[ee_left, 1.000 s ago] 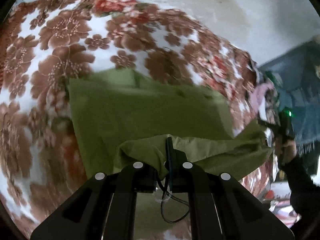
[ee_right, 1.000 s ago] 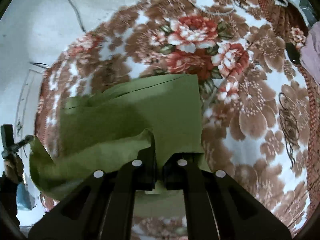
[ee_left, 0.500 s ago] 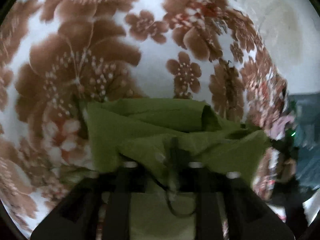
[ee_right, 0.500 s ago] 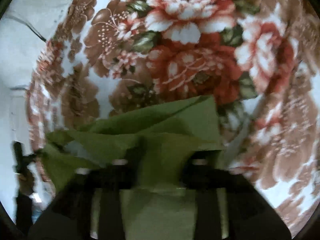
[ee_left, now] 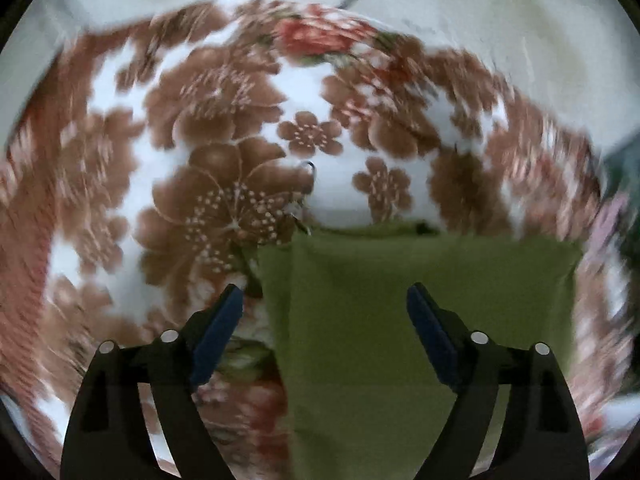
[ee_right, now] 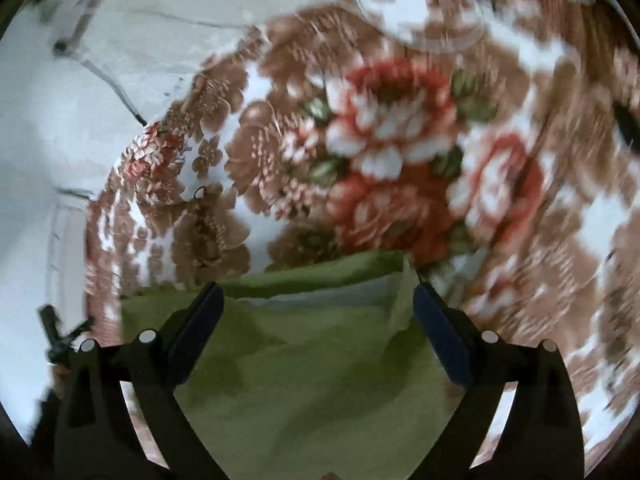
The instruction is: Fold large clothes
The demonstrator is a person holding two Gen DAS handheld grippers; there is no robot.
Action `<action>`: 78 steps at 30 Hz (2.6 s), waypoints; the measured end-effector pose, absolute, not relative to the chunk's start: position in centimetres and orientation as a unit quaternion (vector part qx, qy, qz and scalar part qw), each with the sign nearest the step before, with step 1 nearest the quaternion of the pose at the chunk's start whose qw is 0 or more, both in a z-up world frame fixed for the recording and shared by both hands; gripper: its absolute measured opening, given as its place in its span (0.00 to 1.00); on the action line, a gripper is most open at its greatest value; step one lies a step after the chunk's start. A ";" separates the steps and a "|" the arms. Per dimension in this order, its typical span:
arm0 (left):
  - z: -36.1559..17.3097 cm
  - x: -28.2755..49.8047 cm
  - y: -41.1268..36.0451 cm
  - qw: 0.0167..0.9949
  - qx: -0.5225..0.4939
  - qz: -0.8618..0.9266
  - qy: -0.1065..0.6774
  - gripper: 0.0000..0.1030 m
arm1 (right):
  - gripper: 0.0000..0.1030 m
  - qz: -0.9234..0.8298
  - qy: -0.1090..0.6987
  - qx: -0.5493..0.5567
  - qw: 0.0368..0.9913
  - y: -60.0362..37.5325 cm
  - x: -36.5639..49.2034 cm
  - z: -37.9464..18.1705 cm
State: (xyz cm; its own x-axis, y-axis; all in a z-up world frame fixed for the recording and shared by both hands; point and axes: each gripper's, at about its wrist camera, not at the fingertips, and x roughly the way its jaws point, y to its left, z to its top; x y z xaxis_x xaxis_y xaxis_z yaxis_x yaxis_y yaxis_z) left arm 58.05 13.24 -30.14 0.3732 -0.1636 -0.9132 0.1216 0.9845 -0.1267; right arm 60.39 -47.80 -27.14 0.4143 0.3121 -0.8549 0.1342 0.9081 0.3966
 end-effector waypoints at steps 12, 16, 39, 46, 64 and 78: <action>-36.2 56.7 10.6 0.837 0.026 -0.066 0.542 0.84 | 0.92 -0.046 0.543 0.077 0.835 -46.8 56.1 -34.2; -36.6 57.9 10.7 0.836 0.017 -0.074 0.543 0.82 | 0.92 -0.023 0.539 0.065 0.840 -46.6 56.7 -35.5; -37.7 58.3 14.0 0.816 0.035 -0.068 0.573 0.02 | 0.03 0.003 0.530 -0.017 0.848 -42.9 57.7 -36.1; -39.6 57.9 13.3 0.828 0.023 -0.060 0.557 0.05 | 0.04 -0.009 0.541 -0.025 0.841 -43.4 58.2 -38.8; -29.1 50.1 2.4 0.912 0.025 -0.058 0.405 0.95 | 0.93 0.063 0.435 -0.028 0.898 -32.2 52.7 -30.4; -39.9 48.7 -3.7 0.872 0.098 -0.064 0.476 0.96 | 0.95 0.030 0.461 -0.073 0.884 -28.2 51.9 -38.5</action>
